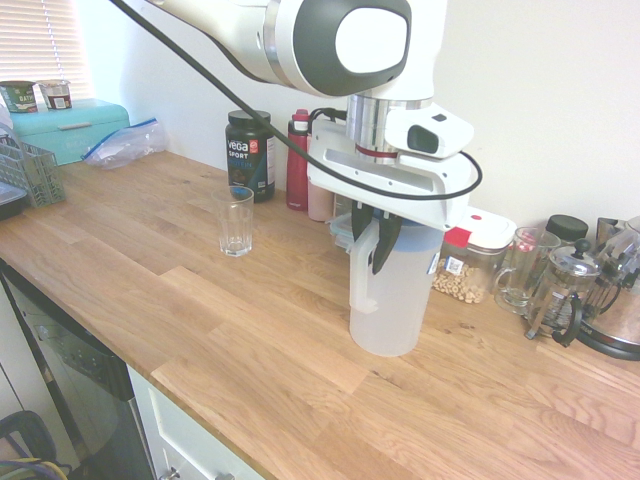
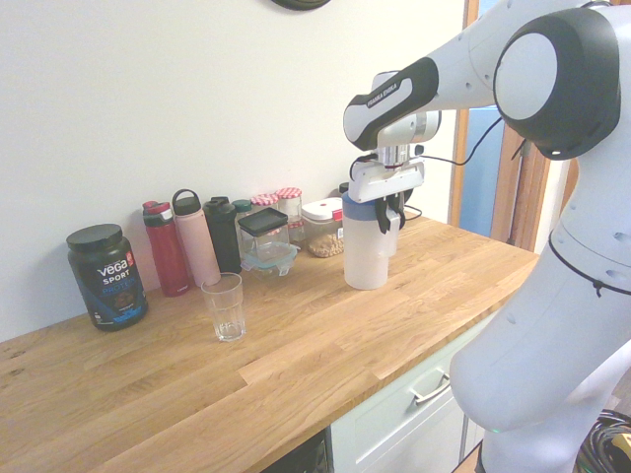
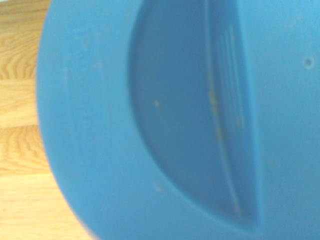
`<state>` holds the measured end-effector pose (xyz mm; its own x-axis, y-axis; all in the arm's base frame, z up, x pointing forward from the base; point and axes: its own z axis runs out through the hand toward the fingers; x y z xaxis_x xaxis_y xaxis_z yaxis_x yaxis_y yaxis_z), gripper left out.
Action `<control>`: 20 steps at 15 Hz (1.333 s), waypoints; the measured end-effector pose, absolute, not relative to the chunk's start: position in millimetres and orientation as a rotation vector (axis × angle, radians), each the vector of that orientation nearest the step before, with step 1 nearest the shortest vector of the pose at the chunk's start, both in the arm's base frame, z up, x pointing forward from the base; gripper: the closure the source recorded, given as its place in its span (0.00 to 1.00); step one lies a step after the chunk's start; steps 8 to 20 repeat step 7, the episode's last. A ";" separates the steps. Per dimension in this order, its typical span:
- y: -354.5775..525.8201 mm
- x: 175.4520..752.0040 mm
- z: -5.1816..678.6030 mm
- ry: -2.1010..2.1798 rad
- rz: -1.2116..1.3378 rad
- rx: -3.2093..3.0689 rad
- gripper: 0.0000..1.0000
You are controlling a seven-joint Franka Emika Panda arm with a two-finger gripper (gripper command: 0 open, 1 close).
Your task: Pour me some water
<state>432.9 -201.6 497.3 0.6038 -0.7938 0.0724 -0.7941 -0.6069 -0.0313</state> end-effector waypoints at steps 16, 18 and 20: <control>-194.2 411.5 522.7 -1.374 0.163 2.828 0.00; -194.2 411.5 522.7 -1.374 0.163 2.828 0.00; -194.2 411.5 522.7 -1.374 0.163 2.828 0.00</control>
